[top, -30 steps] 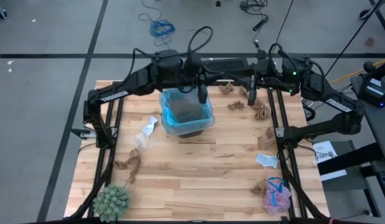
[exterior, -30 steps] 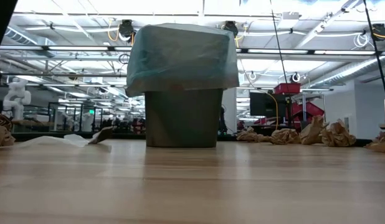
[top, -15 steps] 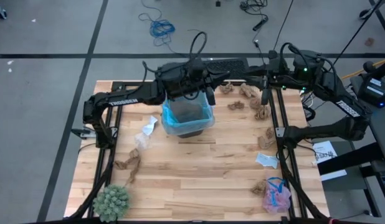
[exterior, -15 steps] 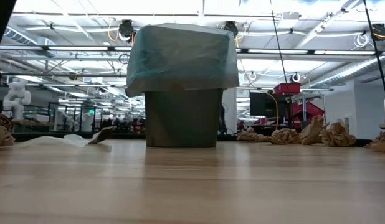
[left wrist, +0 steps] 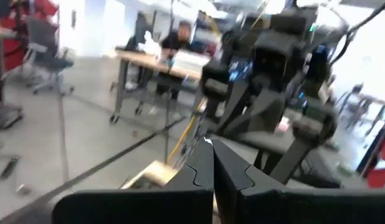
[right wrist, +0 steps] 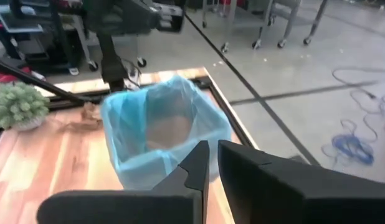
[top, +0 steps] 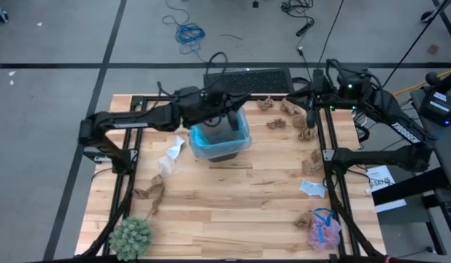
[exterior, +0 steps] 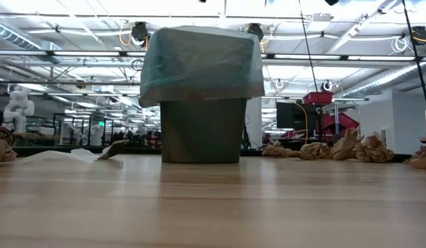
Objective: Pick and place trash into bin
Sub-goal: Put the brown paper into the brown trash bin
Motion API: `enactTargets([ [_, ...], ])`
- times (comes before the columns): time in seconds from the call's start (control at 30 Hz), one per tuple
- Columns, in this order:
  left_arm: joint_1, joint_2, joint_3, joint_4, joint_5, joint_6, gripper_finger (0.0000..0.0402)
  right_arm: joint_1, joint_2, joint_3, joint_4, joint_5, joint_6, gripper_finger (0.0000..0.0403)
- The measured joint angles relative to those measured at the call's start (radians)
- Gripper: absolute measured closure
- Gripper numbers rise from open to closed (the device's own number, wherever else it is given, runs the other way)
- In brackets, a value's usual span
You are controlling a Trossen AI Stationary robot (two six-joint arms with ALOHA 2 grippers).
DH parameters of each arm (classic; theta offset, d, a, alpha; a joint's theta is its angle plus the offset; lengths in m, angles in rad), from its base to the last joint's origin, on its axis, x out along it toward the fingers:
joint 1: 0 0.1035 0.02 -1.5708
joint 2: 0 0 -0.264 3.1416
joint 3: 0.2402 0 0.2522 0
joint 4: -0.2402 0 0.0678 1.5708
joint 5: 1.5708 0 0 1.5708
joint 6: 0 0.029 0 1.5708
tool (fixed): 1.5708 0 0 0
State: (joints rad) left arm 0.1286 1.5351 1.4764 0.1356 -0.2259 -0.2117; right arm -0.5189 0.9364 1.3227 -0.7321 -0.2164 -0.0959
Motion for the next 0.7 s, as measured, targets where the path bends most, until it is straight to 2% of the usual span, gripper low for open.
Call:
enactTargets([
  [0.17,0.024,-0.133,-0.12,-0.196,0.001,-0.02,0.0402,-0.02,0.028,-0.026,-0.034,0.003,-0.001,0.039],
  [0.37,0.075,-0.273,-0.163,-0.51,0.002,-0.019,0.0402,-0.019,0.123,-0.026,-0.081,0.072,0.04,0.0384],
  [0.53,0.122,-0.362,-0.163,-0.725,0.004,0.005,0.0402,-0.02,0.231,-0.027,-0.11,0.144,0.05,0.0355],
  [0.7,0.161,-0.444,-0.219,-0.752,0.012,0.009,0.0402,-0.047,0.329,-0.027,-0.138,0.147,0.037,0.0307],
])
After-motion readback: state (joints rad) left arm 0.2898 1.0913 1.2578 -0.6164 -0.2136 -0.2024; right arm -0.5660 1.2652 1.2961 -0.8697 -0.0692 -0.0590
